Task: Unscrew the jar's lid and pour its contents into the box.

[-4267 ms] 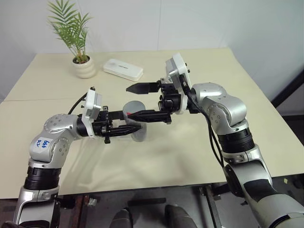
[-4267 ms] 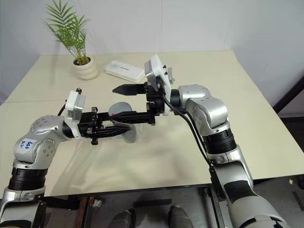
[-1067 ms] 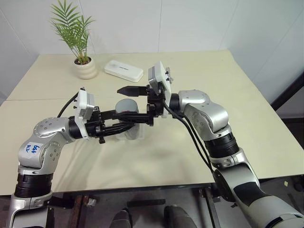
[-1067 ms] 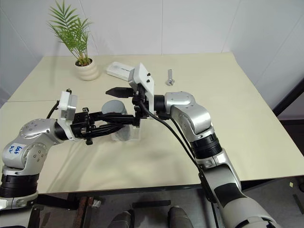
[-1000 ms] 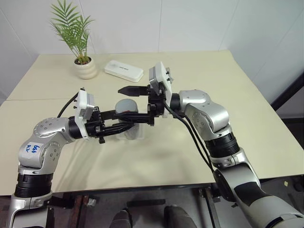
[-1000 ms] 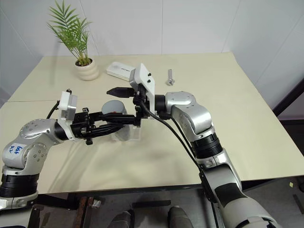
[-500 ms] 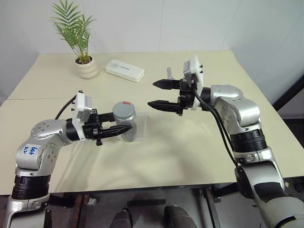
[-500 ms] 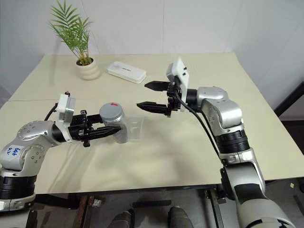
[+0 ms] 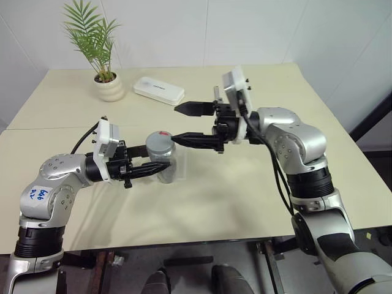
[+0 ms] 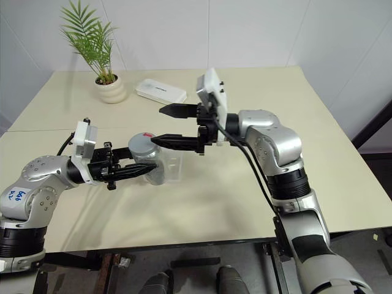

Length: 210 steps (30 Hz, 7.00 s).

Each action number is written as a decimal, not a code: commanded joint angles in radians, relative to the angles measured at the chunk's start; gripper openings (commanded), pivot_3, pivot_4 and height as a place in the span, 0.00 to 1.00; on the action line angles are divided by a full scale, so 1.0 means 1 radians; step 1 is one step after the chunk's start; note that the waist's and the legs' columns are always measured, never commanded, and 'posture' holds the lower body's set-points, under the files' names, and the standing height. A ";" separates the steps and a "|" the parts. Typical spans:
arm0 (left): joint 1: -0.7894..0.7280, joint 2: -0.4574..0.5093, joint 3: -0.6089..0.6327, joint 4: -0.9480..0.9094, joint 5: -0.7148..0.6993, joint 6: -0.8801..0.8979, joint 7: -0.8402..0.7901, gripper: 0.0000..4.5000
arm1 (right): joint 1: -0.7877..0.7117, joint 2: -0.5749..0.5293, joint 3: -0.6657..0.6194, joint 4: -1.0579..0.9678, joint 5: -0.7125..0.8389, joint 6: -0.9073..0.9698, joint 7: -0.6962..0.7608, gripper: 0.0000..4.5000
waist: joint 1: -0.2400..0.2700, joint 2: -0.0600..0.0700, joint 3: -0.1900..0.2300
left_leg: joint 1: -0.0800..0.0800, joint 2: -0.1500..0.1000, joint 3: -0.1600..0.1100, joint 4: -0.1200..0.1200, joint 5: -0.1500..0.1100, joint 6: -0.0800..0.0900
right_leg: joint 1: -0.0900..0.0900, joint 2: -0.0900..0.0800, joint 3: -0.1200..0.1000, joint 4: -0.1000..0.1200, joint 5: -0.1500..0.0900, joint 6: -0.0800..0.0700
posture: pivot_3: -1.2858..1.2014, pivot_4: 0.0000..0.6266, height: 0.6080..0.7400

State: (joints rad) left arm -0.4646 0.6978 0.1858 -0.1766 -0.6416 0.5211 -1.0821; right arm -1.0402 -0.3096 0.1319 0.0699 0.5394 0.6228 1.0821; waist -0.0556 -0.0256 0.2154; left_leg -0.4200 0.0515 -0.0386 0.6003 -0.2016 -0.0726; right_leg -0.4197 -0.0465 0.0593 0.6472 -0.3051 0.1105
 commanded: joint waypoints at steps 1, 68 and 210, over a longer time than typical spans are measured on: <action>-0.011 0.006 0.010 -0.030 -0.019 -0.009 0.005 0.42 | -0.035 0.030 0.026 -0.052 -0.010 0.016 -0.036 1.00 | 0.000 0.000 0.000 | 0.000 0.000 0.000 0.000 0.000 0.000 | 0.000 0.000 0.000 0.000 0.000 0.000 | 0.52 0.24 1.00; -0.006 0.012 0.008 -0.025 -0.024 -0.007 0.000 0.42 | -0.004 -0.032 0.026 -0.013 -0.008 0.062 -0.005 1.00 | -0.001 0.000 0.000 | 0.000 0.000 0.000 0.000 0.000 0.000 | -0.001 0.000 0.000 0.000 0.000 0.000 | 0.52 0.24 1.00; 0.035 0.028 0.024 -0.058 -0.047 0.017 0.011 0.42 | -0.065 0.092 0.007 -0.057 0.071 0.119 -0.021 0.57 | 0.000 0.000 0.000 | 0.000 0.000 0.000 0.000 0.000 0.000 | -0.001 0.000 0.000 0.001 0.000 0.000 | 0.52 0.24 1.00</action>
State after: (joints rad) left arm -0.4378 0.7099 0.2026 -0.1971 -0.6801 0.5447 -1.0625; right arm -1.0752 -0.2346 0.2094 0.0783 0.5438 0.7331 1.0725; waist -0.0554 -0.0257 0.2154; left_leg -0.4204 0.0518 -0.0384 0.6004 -0.2016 -0.0726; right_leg -0.4205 -0.0461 0.0593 0.6480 -0.3051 0.1105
